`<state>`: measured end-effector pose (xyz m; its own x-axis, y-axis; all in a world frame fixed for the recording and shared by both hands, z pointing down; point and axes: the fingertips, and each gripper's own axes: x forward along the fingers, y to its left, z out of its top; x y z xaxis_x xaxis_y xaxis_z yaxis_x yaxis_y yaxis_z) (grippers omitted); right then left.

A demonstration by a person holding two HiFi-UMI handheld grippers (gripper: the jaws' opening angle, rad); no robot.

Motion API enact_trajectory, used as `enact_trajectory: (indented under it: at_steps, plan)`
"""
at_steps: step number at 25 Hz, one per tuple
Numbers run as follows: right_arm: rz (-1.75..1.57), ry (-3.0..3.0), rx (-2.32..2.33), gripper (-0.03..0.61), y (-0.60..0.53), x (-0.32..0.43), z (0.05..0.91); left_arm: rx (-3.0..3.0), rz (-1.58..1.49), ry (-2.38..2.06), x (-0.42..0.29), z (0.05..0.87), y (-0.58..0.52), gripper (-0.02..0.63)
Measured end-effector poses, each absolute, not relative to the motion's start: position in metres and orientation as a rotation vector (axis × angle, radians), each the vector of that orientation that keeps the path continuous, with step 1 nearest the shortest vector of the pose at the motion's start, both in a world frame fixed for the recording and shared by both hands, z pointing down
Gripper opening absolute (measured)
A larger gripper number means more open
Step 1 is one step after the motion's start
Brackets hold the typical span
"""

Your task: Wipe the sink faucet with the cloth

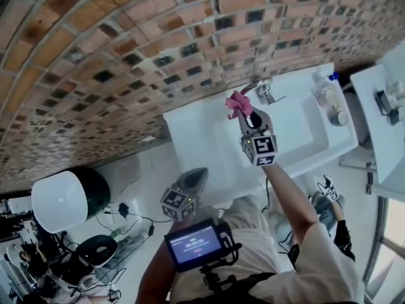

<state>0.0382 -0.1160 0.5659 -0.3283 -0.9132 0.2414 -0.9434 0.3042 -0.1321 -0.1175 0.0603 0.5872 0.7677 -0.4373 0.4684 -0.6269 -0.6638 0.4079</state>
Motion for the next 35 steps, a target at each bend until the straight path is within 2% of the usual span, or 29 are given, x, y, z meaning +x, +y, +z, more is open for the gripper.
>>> enact_trajectory:
  at_steps: [8,20,27,35]
  plan:
    - [0.261,-2.309,1.902,0.086,-0.009,0.081,0.485,2.519,0.329,-0.637,-0.135,0.549,0.075,-0.008]
    - [0.470,-2.024,2.097,0.086,0.182,0.052,0.505,2.530,0.185,-0.548,-0.216,0.542,0.144,-0.009]
    - [0.558,-2.008,2.153,0.086,0.238,0.028,0.516,2.526,0.208,-0.549,-0.251,0.565,0.172,-0.008]
    - [0.629,-2.071,2.104,0.086,0.279,0.020,0.534,2.530,0.248,-0.621,-0.256,0.564,0.210,-0.009]
